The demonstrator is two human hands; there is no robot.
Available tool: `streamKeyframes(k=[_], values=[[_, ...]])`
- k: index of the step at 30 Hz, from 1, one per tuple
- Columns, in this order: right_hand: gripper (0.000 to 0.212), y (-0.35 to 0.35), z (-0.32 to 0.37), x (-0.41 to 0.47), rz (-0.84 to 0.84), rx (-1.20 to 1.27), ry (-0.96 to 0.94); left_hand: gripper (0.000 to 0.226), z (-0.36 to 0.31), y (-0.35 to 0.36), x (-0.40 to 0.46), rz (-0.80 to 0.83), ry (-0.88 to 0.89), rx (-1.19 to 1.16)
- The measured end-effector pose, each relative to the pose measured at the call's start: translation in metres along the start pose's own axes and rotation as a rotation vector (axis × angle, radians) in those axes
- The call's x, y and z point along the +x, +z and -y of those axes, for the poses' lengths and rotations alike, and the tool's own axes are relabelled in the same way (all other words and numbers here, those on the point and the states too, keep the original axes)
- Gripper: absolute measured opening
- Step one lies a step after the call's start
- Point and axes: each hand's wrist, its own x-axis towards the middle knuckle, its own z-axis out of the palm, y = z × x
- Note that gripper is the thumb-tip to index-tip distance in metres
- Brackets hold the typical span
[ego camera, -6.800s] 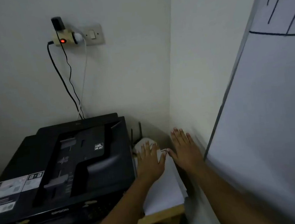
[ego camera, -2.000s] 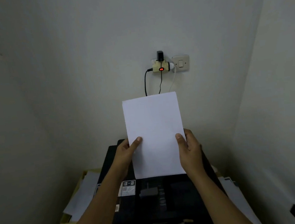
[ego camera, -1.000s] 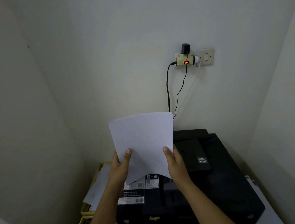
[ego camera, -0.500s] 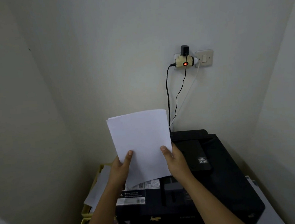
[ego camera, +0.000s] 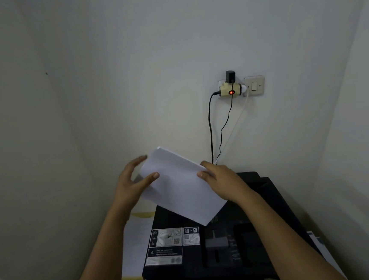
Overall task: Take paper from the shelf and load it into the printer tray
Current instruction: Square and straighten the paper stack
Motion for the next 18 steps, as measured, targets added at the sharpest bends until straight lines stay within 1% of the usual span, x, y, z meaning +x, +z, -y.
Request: streamKeyframes(k=[3,4,5,7,9,12,15,16,18], values=[[0.033,-0.006,0.002,0.006,0.043,-0.083,-0.021,0.024,-0.008,0.004,0.001,0.076,-0.011,-0.07],[0.033,-0.007,0.003,0.006,0.051,-0.092,-0.019,0.017,-0.009,0.007,0.001,0.078,-0.025,-0.103],[0.032,-0.008,0.003,0.006,0.05,-0.094,-0.017,0.014,-0.008,0.009,0.0,0.066,-0.036,-0.129],[0.031,-0.012,0.001,0.003,0.023,-0.084,-0.024,0.014,-0.002,0.011,-0.001,0.038,-0.072,-0.196],[0.029,-0.02,-0.003,0.0,-0.017,-0.063,-0.02,0.018,0.008,0.011,0.0,-0.001,-0.103,-0.25],[0.027,-0.029,-0.018,-0.004,-0.048,-0.007,0.036,0.02,0.023,0.006,-0.004,-0.046,-0.165,-0.322],[0.022,-0.028,-0.037,-0.012,-0.058,0.263,0.096,0.017,0.036,0.0,-0.015,-0.062,-0.231,-0.411],[0.025,-0.025,-0.041,-0.015,-0.063,0.375,0.103,0.017,0.041,-0.002,-0.019,-0.07,-0.262,-0.452],[0.045,-0.013,-0.047,-0.023,-0.081,0.574,0.124,0.024,0.051,-0.004,-0.028,-0.08,-0.308,-0.518]])
